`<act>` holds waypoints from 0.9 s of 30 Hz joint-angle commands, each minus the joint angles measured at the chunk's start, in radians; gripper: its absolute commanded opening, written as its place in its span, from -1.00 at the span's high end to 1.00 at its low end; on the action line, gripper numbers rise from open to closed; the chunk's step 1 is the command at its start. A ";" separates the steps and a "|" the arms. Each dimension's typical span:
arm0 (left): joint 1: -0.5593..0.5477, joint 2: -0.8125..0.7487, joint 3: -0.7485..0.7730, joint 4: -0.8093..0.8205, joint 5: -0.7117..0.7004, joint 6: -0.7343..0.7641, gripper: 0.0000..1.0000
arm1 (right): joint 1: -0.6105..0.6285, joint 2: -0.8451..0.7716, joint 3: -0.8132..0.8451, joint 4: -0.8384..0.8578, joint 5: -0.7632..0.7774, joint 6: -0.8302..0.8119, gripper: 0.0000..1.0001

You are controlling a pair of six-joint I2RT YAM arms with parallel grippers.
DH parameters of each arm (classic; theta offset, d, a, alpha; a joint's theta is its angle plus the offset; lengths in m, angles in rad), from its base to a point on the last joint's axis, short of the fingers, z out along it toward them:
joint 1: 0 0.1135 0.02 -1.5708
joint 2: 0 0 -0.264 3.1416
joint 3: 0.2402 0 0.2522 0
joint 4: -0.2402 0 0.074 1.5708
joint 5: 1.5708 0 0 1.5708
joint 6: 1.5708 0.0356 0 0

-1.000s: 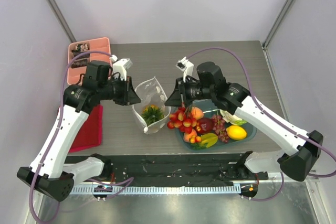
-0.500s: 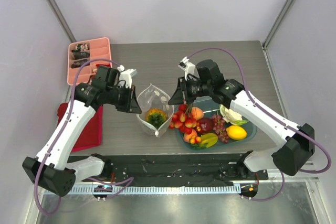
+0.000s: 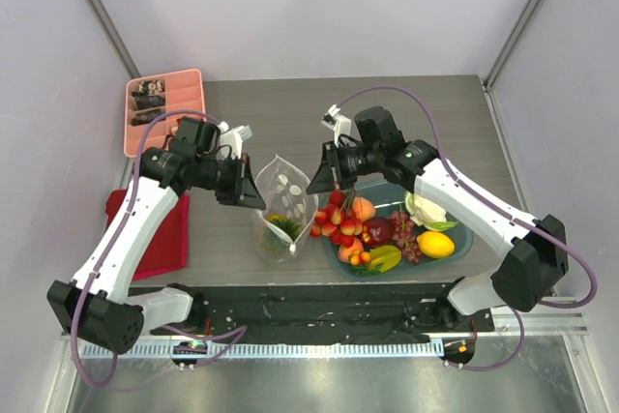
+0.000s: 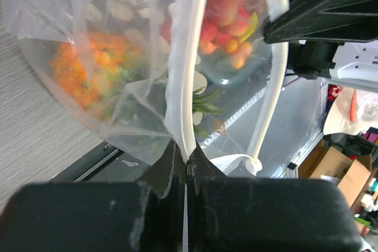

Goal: Place the food in the zip-top bag and seal the zipper
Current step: Adjust the zipper food storage bag at the center of the board, then pick up the fake fruit from the bin.

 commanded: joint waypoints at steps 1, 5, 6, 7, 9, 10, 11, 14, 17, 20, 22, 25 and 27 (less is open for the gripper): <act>0.029 0.035 -0.002 0.029 0.042 -0.028 1.00 | -0.050 0.002 0.049 0.003 0.032 -0.044 0.90; 0.039 0.052 0.018 0.050 0.035 -0.023 1.00 | -0.117 -0.008 0.092 -0.032 0.029 -0.067 0.11; 0.039 0.049 0.015 0.062 0.038 -0.026 1.00 | -0.151 -0.015 0.098 -0.040 0.031 -0.072 -0.03; 0.039 0.048 0.010 0.068 0.038 -0.026 1.00 | -0.165 -0.032 0.100 -0.048 0.037 -0.075 -0.11; 0.039 0.044 -0.005 0.079 0.038 -0.026 1.00 | -0.195 -0.057 0.094 -0.072 0.041 -0.105 -0.35; 0.039 0.043 -0.010 0.081 0.038 -0.025 1.00 | -0.215 -0.069 0.082 -0.082 0.049 -0.125 -0.39; 0.039 0.040 -0.018 0.082 0.038 -0.023 1.00 | -0.221 -0.098 0.071 -0.106 0.079 -0.148 -0.43; 0.039 0.031 -0.024 0.090 0.036 -0.019 1.00 | -0.228 -0.142 0.001 -0.137 0.136 -0.253 -0.47; 0.039 0.025 -0.024 0.090 0.030 -0.014 1.00 | -0.232 -0.153 -0.062 -0.137 0.216 -0.297 -0.53; 0.039 0.021 -0.022 0.092 0.030 -0.012 1.00 | -0.238 -0.124 -0.099 -0.135 0.245 -0.304 -0.56; 0.039 0.023 -0.021 0.092 0.030 -0.012 1.00 | -0.240 -0.089 -0.118 -0.137 0.230 -0.301 -0.57; 0.039 0.023 -0.019 0.093 0.030 -0.014 1.00 | -0.240 -0.052 -0.138 -0.125 0.221 -0.297 -0.57; 0.039 0.021 -0.024 0.098 0.030 -0.014 1.00 | -0.240 -0.032 -0.148 -0.100 0.204 -0.284 -0.55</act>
